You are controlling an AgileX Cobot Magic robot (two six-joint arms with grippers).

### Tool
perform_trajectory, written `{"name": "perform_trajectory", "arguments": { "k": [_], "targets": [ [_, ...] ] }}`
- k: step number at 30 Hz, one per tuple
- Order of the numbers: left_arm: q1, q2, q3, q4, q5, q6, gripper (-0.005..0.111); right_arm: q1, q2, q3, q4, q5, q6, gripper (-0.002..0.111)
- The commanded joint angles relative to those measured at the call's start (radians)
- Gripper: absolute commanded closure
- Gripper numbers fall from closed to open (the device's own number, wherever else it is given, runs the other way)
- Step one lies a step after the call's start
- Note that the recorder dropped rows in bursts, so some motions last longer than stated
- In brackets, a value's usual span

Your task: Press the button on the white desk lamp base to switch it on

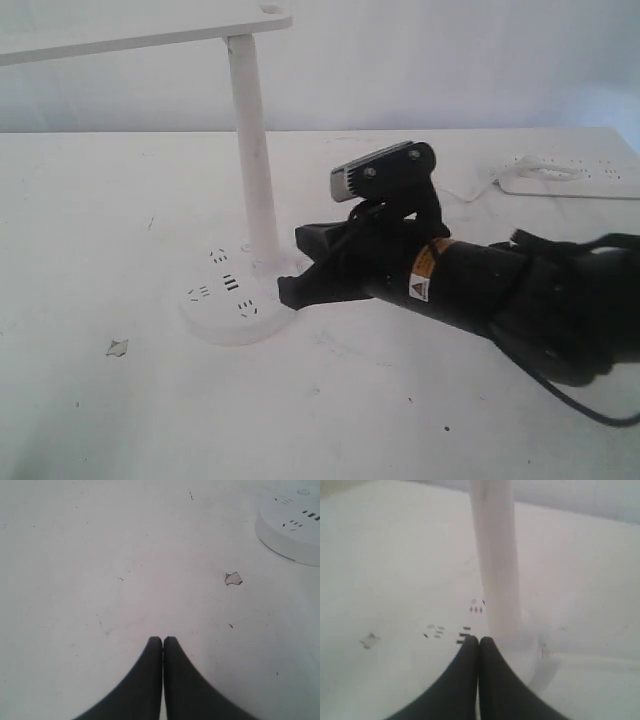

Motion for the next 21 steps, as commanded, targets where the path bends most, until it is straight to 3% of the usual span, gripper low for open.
{"name": "perform_trajectory", "arguments": {
  "k": [1,8,21],
  "targets": [
    [0.000,-0.004,0.001,-0.007,0.006,-0.001,0.107,0.002,0.099,-0.127,-0.053,0.238,0.024,0.108],
    [0.000,-0.004,0.001,-0.007,0.006,-0.001,0.107,0.065,0.259,-0.280,-0.070,0.344,0.024,0.108],
    [0.000,-0.004,0.001,-0.007,0.006,-0.001,0.107,0.069,0.369,-0.442,-0.062,0.480,0.080,0.108]
  ]
}}
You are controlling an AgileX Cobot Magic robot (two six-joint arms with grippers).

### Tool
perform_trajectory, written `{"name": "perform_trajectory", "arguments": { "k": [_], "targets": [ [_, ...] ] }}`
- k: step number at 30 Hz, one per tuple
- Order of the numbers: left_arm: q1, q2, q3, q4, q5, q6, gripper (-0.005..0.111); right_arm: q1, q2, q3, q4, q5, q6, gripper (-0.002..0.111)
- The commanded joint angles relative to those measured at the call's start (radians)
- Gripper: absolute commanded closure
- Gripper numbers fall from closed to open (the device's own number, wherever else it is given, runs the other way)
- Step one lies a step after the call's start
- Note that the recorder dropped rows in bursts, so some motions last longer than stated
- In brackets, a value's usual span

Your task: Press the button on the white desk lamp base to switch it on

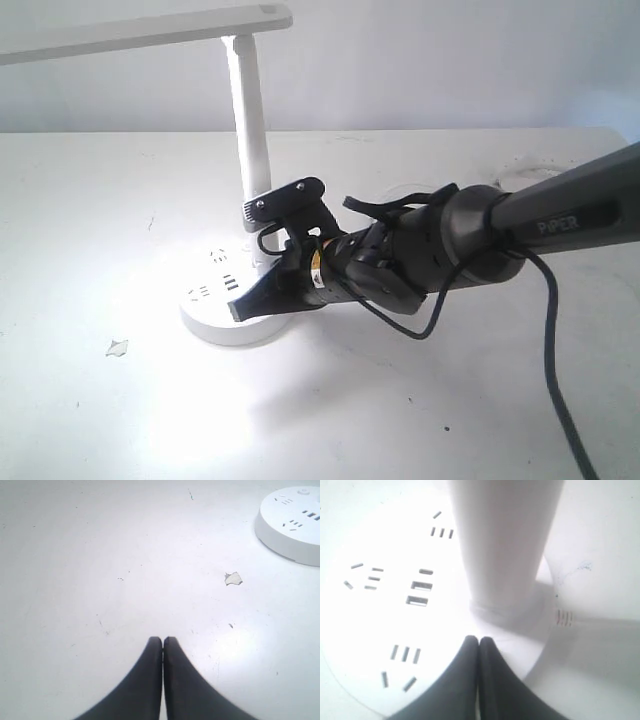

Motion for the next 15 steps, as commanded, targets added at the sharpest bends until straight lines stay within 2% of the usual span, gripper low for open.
{"name": "perform_trajectory", "arguments": {
  "k": [1,15],
  "targets": [
    [0.000,-0.004,0.001,-0.007,0.006,-0.001,0.107,0.003,0.007,-0.036,0.001,0.019,0.026,0.108],
    [0.000,-0.004,0.001,-0.007,0.006,-0.001,0.107,0.010,-0.023,-0.041,0.001,0.065,0.045,0.108]
  ]
}}
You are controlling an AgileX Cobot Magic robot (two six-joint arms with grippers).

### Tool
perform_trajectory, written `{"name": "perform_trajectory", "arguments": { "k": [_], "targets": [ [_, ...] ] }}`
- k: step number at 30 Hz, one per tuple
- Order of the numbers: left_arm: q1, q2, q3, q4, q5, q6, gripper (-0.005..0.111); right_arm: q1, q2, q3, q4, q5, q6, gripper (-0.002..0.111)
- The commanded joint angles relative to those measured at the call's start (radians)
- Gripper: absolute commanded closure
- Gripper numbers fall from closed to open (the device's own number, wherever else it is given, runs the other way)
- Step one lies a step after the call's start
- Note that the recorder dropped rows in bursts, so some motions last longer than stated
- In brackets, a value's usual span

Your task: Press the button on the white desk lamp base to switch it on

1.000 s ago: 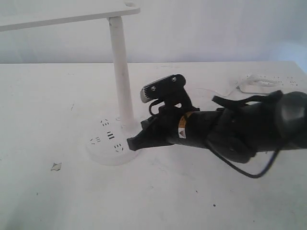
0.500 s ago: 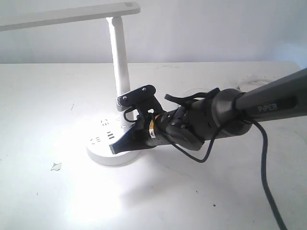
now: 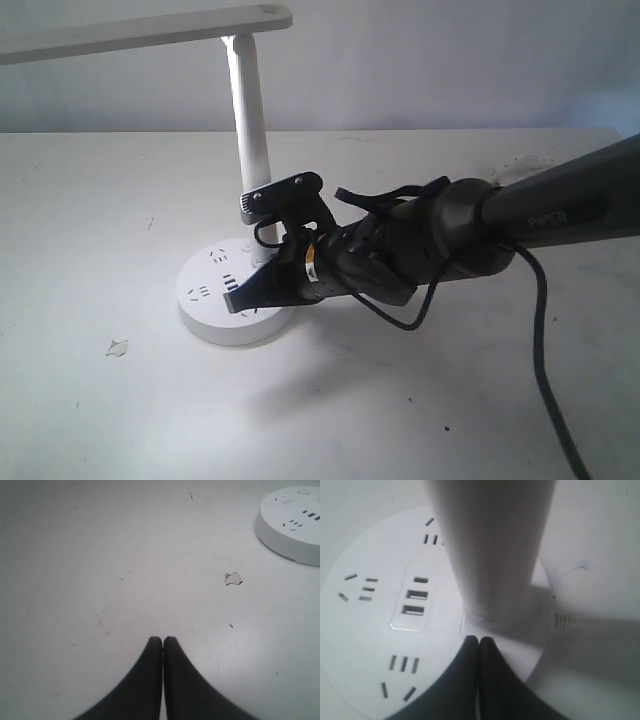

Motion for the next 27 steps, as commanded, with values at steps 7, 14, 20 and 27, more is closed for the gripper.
{"name": "perform_trajectory", "arguments": {
  "k": [7,14,20,27],
  "targets": [
    [0.000,-0.004,0.001,-0.007,0.006,-0.001,0.107,0.037,-0.170,0.096,-0.008,-0.008,-0.001,0.108],
    [0.000,-0.004,0.001,-0.007,0.006,-0.001,0.107,0.044,-0.470,0.416,-0.008,-0.009,-0.006,0.108],
    [0.000,-0.004,0.001,-0.007,0.006,-0.001,0.107,0.044,-0.878,0.780,-0.008,-0.079,-0.003,0.108],
    [0.000,-0.004,0.001,-0.007,0.006,-0.001,0.107,0.044,-1.543,1.072,-0.006,-0.307,-0.003,0.108]
  ]
}}
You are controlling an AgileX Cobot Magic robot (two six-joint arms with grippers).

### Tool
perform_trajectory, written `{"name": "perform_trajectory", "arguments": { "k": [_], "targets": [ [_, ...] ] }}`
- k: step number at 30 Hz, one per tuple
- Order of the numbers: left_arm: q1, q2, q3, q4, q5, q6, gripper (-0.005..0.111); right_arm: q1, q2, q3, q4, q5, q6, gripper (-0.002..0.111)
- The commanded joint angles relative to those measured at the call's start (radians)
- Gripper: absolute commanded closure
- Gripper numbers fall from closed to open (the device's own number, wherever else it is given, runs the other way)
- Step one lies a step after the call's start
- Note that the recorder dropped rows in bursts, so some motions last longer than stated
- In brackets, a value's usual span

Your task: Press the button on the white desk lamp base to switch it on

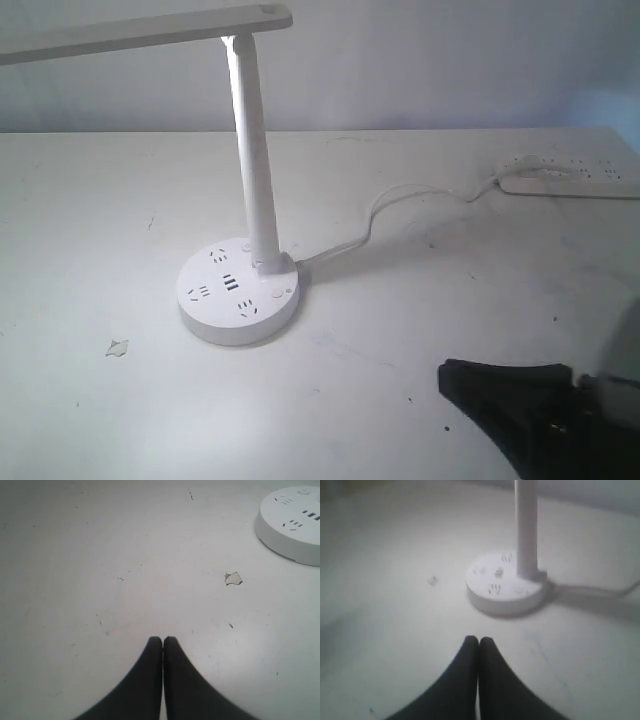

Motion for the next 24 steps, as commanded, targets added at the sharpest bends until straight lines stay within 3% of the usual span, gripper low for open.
{"name": "perform_trajectory", "arguments": {
  "k": [1,7,17,21,24],
  "targets": [
    [0.000,-0.004,0.001,-0.007,0.006,-0.001,0.107,0.001,-0.312,0.077,-0.004,-0.070,-0.001,0.108],
    [0.000,-0.004,0.001,-0.007,0.006,-0.001,0.107,0.001,-0.680,0.088,-0.004,0.055,-0.018,0.108],
    [0.000,-0.004,0.001,0.001,0.007,-0.001,0.107,-0.003,-0.680,0.088,0.064,-0.199,-0.106,0.108],
    [0.000,-0.004,0.001,0.001,0.007,-0.001,0.107,-0.003,-0.680,0.088,0.206,-0.241,-0.265,0.108],
    [0.000,-0.004,0.001,0.001,0.007,-0.001,0.107,-0.003,-0.680,0.088,0.457,-0.104,-0.533,0.108]
  ]
}}
